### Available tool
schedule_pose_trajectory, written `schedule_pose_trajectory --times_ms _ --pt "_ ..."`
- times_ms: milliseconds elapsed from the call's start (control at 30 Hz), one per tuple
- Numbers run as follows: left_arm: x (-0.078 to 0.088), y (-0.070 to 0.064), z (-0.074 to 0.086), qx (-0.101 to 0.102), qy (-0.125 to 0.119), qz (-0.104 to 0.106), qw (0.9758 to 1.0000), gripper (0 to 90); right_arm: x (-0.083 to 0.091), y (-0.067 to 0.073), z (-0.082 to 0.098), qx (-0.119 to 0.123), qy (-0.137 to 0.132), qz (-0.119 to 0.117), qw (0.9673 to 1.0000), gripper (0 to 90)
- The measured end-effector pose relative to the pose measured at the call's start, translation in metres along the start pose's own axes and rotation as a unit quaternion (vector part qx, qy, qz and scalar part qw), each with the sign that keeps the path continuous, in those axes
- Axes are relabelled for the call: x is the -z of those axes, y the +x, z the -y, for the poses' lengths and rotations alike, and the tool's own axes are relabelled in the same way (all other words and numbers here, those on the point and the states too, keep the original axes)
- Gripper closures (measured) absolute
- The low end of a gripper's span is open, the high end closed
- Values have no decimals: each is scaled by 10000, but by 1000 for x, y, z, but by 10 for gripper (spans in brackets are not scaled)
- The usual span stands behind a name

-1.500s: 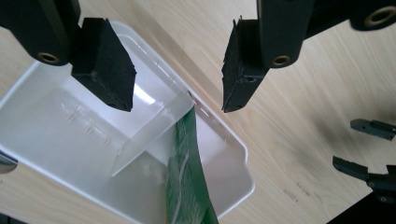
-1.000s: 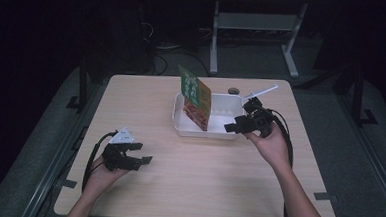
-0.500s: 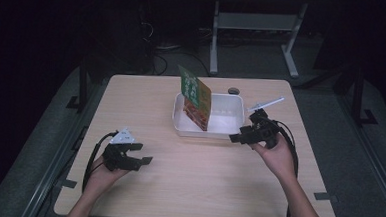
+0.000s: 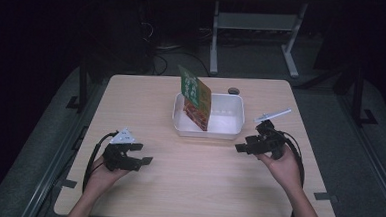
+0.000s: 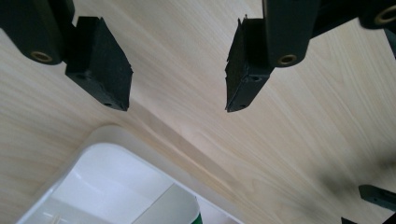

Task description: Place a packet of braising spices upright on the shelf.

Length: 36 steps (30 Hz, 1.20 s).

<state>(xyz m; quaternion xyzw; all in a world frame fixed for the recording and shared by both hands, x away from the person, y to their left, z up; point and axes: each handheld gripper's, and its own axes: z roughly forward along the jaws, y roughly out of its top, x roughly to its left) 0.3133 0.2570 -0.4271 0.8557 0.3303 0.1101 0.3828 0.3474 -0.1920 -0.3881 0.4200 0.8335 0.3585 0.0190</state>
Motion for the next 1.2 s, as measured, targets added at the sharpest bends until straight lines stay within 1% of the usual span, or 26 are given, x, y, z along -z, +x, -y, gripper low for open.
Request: schedule_pose_trajectory --times_ms 200,400,633,733,933,1067,1133,1200 --pt "-1 -1 0 -19 28 6 10000 337 3 2 13 -12 -17 -43 10000 397" --pt "-2 -2 0 -25 40 14 10000 337 3 7 27 17 0 -97 10000 392" --pt "-3 -2 0 -33 59 18 10000 334 1 10 45 -42 25 -173 9998 388" --pt "-3 -3 0 -51 64 17 10000 332 0 10 53 -89 69 -174 9998 384" --pt "-4 -4 0 -57 73 26 10000 328 0 12 68 -101 87 -159 9998 380" --pt "-4 -4 0 -65 78 35 9999 328 -1 14 83 -129 -11 -172 9998 376" --pt "-5 -4 1 -67 83 40 9999 327 -2 14 96 -241 -177 -233 9993 376" --pt "-5 -5 0 -56 77 59 9999 327 -2 13 105 -331 -211 -305 9988 376"
